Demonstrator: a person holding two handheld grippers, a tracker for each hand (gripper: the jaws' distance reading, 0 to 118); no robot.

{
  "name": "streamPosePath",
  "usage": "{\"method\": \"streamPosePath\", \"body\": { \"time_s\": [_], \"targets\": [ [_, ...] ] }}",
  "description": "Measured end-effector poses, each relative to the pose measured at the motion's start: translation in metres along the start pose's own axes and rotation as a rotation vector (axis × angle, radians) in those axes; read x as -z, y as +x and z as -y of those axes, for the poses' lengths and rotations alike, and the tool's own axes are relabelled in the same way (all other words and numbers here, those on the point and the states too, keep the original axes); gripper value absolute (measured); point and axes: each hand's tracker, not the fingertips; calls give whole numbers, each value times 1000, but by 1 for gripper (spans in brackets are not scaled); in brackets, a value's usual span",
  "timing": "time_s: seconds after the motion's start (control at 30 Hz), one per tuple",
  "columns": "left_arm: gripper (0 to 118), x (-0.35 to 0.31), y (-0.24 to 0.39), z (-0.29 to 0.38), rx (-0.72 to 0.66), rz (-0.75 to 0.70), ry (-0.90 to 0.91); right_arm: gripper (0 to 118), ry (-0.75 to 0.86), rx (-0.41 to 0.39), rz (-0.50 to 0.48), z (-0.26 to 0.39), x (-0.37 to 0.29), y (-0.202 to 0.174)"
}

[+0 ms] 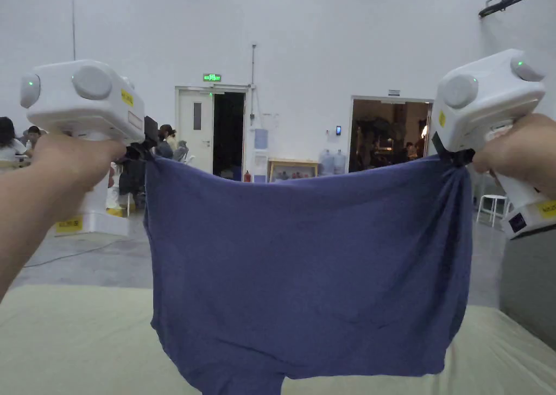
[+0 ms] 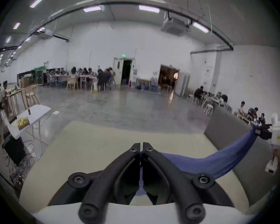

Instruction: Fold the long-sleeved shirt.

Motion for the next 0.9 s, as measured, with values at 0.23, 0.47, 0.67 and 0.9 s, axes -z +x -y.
{"method": "streamPosePath", "body": {
  "time_s": [0.23, 0.47, 0.67, 0.9],
  "targets": [
    [0, 52, -26, 159, 1, -4, -302, 0, -245, -45, -143, 154, 73, -49],
    [0, 12, -49, 252, 46, 117, -426, 0, -338, -25, -285, 293, 44, -36],
    [0, -102, -63, 290, 50, 200, -473, 0, -326, -105, -360, 364, -66, -6],
    [0, -210, -72, 371, 12, 248, -584, 0, -353, -174, -406, 464, -165, -1]
  ]
}}
